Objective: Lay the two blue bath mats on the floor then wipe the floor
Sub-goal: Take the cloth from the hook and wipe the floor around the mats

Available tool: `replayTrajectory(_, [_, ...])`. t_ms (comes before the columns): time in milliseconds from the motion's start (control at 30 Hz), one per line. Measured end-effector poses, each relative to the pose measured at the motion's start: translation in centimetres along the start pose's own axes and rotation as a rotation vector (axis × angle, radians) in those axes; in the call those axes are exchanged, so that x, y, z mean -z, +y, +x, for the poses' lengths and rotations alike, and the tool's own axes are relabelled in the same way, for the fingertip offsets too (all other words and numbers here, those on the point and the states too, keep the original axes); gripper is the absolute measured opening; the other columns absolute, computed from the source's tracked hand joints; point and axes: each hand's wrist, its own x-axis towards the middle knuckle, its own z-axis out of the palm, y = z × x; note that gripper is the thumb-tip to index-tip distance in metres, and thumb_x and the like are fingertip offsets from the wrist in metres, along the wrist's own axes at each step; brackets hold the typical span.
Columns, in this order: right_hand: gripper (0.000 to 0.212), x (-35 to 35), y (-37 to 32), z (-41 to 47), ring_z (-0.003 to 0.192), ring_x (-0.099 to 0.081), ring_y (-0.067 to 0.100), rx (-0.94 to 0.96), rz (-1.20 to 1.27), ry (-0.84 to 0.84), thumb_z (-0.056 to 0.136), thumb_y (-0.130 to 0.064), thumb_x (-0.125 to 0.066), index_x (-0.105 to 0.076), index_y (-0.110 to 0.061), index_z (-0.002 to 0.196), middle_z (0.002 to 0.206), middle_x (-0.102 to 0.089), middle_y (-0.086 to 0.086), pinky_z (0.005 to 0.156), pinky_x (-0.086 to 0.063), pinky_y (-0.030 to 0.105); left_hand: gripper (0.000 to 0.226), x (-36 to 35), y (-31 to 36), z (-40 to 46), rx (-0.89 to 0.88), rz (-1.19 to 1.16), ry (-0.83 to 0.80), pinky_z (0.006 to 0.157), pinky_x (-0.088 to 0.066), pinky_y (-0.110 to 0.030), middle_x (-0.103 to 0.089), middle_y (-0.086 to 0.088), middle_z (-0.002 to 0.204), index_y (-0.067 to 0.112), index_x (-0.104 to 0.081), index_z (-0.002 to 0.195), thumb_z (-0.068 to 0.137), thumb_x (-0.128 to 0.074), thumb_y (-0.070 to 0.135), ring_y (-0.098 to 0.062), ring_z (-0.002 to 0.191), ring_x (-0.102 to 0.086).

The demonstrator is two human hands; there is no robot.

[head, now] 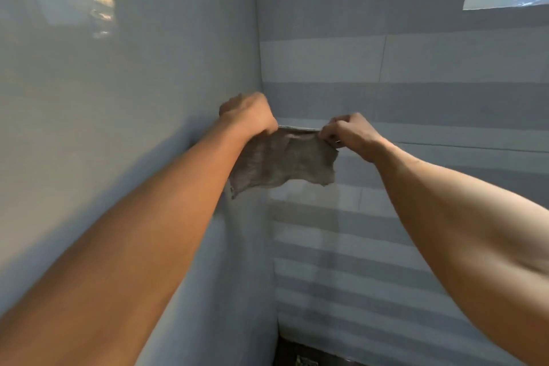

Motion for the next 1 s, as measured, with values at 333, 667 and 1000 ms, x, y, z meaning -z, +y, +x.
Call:
replayTrajectory(333, [0.012, 14.1, 13.8, -8.5, 0.061, -0.059, 0.011, -0.350, -0.012, 0.234, 0.078, -0.019, -0.079, -0.073, -0.009, 0.080, 0.069, -0.064, 0.000, 0.059, -0.051, 0.023, 0.017, -17.7, 13.2, 3.7, -0.444, -0.299, -0.192, 0.083, -0.050, -0.038, -0.067, -0.015, 0.109, 0.018, -0.060, 0.099, 0.085, -0.050, 0.019, -0.035, 0.101, -0.061])
replayTrajectory(667, [0.007, 21.1, 35.9, -24.6, 0.072, -0.059, 0.009, -0.833, -0.076, 0.471, 0.087, -0.020, -0.075, -0.072, -0.014, 0.085, 0.078, -0.068, -0.003, 0.072, -0.046, 0.029, 0.028, -38.1, 32.7, -5.0, -0.897, -0.153, -0.514, 0.068, -0.042, -0.031, -0.067, -0.010, 0.106, 0.028, -0.066, 0.099, 0.083, -0.048, 0.013, -0.034, 0.094, -0.062])
replayTrajectory(1000, [0.010, 13.5, 57.6, -33.9, 0.086, -0.065, 0.014, -1.187, -0.070, 0.452, 0.089, -0.028, -0.072, -0.077, -0.020, 0.088, 0.090, -0.075, 0.000, 0.077, -0.047, 0.025, 0.029, -63.7, 38.0, -12.6, -0.876, -0.232, -0.844, 0.085, -0.052, -0.037, -0.068, -0.013, 0.110, 0.011, -0.071, 0.106, 0.091, -0.048, 0.003, -0.031, 0.097, -0.064])
